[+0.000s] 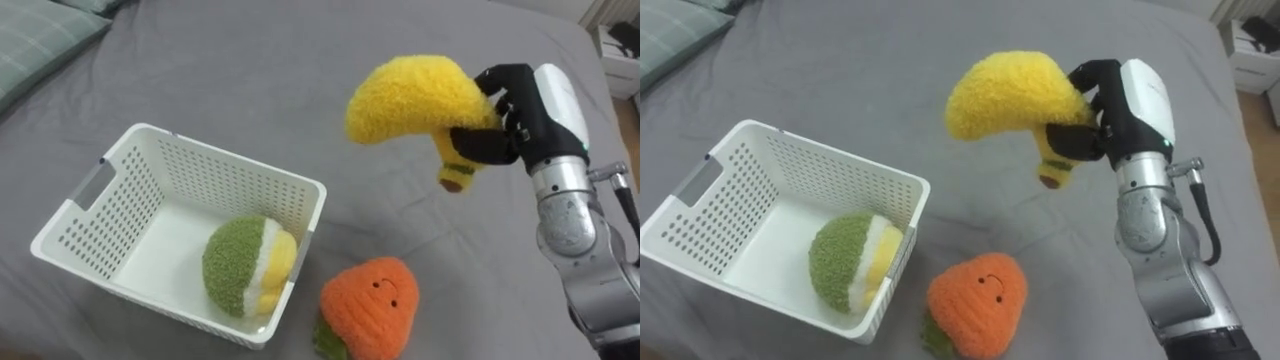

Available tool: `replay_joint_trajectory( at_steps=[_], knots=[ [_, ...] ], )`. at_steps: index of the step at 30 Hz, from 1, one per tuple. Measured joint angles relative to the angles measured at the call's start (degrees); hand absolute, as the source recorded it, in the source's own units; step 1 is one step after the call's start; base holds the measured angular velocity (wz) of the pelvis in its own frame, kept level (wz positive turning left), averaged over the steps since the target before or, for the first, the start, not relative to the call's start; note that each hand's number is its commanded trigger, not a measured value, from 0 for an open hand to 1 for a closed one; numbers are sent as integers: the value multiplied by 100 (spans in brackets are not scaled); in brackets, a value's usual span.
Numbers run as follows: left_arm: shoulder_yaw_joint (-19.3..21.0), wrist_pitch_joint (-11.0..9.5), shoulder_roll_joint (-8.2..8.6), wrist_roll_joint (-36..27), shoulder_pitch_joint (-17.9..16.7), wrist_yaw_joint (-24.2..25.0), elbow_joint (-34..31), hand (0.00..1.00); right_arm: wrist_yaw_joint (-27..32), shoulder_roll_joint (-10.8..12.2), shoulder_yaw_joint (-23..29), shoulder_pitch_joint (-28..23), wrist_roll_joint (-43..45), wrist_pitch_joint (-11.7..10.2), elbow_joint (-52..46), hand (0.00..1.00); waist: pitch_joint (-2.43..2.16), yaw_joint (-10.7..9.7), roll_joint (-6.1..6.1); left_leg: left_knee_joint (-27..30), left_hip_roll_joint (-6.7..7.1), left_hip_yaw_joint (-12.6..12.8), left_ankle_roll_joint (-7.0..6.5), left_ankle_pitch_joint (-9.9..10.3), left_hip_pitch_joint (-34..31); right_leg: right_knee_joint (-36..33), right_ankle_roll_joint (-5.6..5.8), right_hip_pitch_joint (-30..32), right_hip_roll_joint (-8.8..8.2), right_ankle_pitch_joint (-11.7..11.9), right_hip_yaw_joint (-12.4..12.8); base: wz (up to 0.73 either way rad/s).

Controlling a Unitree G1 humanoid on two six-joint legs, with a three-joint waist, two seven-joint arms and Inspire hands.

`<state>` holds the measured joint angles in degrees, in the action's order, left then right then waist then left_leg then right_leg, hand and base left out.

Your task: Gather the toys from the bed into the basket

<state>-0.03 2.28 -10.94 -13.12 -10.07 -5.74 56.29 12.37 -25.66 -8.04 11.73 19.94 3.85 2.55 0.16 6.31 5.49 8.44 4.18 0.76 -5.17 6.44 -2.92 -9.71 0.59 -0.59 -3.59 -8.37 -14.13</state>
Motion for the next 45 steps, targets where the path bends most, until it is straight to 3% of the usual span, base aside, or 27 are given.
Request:
replay_joint_trajectory(
  at_steps=[5,11,17,25,27,31,37,38,39,40,41,45],
  knots=[
    [12,-7,46,275,151,24,68,0,-391,55,0,13,91,-6,-665,100,40,169,-7,-23,-15,-15,6,11,56,11,0,-52,13,0,-23,2],
    [65,28,105,271,158,100,68,0,-771,160,-87,16,525,105,-1251,100,54,213,11,-23,-11,-79,7,11,62,6,0,-81,16,0,-31,5],
    [82,14,155,268,201,140,81,0,-1189,543,-399,46,1012,237,-1260,100,67,299,52,-8,0,-89,6,11,69,2,0,-88,9,-1,-26,1],
    [105,-12,219,496,277,203,73,0,-1394,634,-728,394,1082,338,-1260,100,94,560,109,31,41,-238,-4,20,55,4,10,-138,-2,-6,-66,8],
    [103,-12,222,502,280,197,60,0,-1414,652,-796,444,1087,384,-1261,100,82,640,139,36,47,-273,-5,19,49,4,10,-146,-5,-6,-101,12],
    [104,-5,245,508,284,215,56,0,-1537,923,-975,455,1238,498,-1260,100,80,810,162,32,53,-278,-7,19,47,16,11,-146,-10,-7,-103,1],
    [196,-4,255,606,285,251,41,0,-1892,1056,-1121,504,1387,510,-1260,100,73,859,193,32,58,-325,-7,19,28,15,12,-146,-11,-7,-139,2],
    [200,1,257,651,288,253,28,0,-1926,1078,-1124,504,1423,528,-1260,94,73,873,193,32,58,-325,-8,19,28,15,12,-146,-15,-7,-173,0],
    [201,5,262,654,291,254,18,0,-1950,1090,-1127,505,1438,556,-1260,63,73,874,193,32,58,-325,-8,19,28,15,12,-146,-16,-7,-175,0],
    [198,11,269,655,295,254,-6,0,-1994,1103,-1145,505,1477,611,-1260,18,73,887,193,30,59,-326,-8,19,30,14,12,-148,-17,-7,-176,0],
    [194,11,267,657,310,249,1,0,-2022,1114,-1170,505,1464,655,-1259,0,74,908,193,29,59,-330,-8,19,30,15,12,-153,-16,-8,-179,0],
    [185,16,256,655,385,248,120,0,-2080,1218,-1289,505,1423,696,-1248,0,94,952,176,28,67,-391,-7,19,39,20,14,-194,-20,-8,-255,8]
  ],
)
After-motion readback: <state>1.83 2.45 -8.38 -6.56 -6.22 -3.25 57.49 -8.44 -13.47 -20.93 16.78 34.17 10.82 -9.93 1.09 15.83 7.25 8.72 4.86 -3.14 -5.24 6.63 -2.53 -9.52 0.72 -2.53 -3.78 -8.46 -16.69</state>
